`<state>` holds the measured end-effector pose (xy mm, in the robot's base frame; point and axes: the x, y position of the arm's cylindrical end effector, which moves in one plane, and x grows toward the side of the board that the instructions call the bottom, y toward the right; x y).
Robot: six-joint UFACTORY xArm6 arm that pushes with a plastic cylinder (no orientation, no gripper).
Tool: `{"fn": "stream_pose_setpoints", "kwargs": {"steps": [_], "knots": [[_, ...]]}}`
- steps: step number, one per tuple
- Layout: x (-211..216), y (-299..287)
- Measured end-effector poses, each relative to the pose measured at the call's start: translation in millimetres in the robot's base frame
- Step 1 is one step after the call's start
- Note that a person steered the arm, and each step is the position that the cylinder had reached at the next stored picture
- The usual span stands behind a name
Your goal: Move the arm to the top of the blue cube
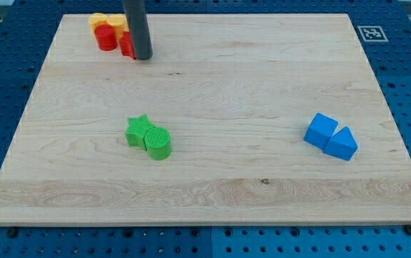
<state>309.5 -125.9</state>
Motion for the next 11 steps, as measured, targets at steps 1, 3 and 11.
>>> {"fn": "stream_pose_setpoints", "kwargs": {"steps": [1, 3, 11], "knots": [[-10.4, -11.7], [-18.2, -17.0], [39.0, 130.9]]}}
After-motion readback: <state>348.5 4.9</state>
